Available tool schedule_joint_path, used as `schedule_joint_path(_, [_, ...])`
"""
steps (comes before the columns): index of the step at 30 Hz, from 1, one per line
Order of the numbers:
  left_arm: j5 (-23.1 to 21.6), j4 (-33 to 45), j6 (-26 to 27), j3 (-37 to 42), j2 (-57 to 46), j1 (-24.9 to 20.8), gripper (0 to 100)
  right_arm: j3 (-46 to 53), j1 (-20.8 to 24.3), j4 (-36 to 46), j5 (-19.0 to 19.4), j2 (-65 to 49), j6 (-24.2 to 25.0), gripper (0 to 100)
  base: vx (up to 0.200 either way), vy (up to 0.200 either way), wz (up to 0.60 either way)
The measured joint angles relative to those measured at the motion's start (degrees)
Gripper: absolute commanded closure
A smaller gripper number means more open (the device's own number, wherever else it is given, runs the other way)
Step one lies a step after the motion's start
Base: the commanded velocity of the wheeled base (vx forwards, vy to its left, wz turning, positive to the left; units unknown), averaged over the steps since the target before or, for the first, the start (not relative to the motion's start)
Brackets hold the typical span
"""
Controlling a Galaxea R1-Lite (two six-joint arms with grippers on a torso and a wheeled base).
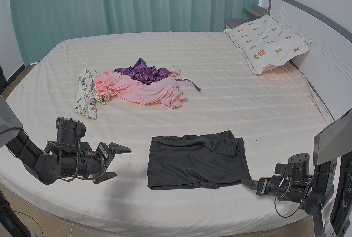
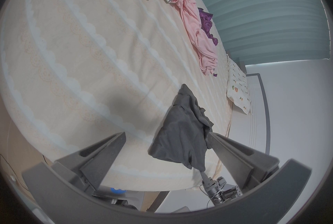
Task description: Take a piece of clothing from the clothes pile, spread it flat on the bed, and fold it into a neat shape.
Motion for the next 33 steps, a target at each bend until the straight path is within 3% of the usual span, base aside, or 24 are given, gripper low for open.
schedule_joint_path(9, [-3.1,-0.5,0.0,0.6,0.0,-0.3,0,-8.1,-3.7,0.7,-1.5,-4.5,4.7,0,0.000,0.000,0.00])
schedule_joint_path(15, [-3.3,-2.0,-0.8,1.2,0.0,-0.5,0,-14.1,-2.4,2.0,-3.6,-4.7,9.2,0,0.000,0.000,0.00])
schedule_joint_path(20, [-3.4,-4.0,-1.1,1.8,0.2,-0.5,0,-13.0,-2.0,6.8,-3.9,-6.0,10.2,0,0.000,0.000,0.00])
schedule_joint_path(24, [-3.4,-4.4,-1.3,1.9,0.4,-0.5,0,-12.0,-2.2,5.8,-3.7,-6.8,15.0,0,0.000,0.000,0.00])
schedule_joint_path(27, [-3.4,-4.5,-2.1,2.0,0.6,-0.7,0,-12.1,-1.2,5.6,-3.6,-7.0,17.2,0,0.000,0.000,0.00])
schedule_joint_path(33, [-3.7,-5.6,-2.9,2.1,0.6,-0.5,0,-14.8,4.0,6.5,-3.6,-6.6,20.6,0,0.200,0.000,0.00])
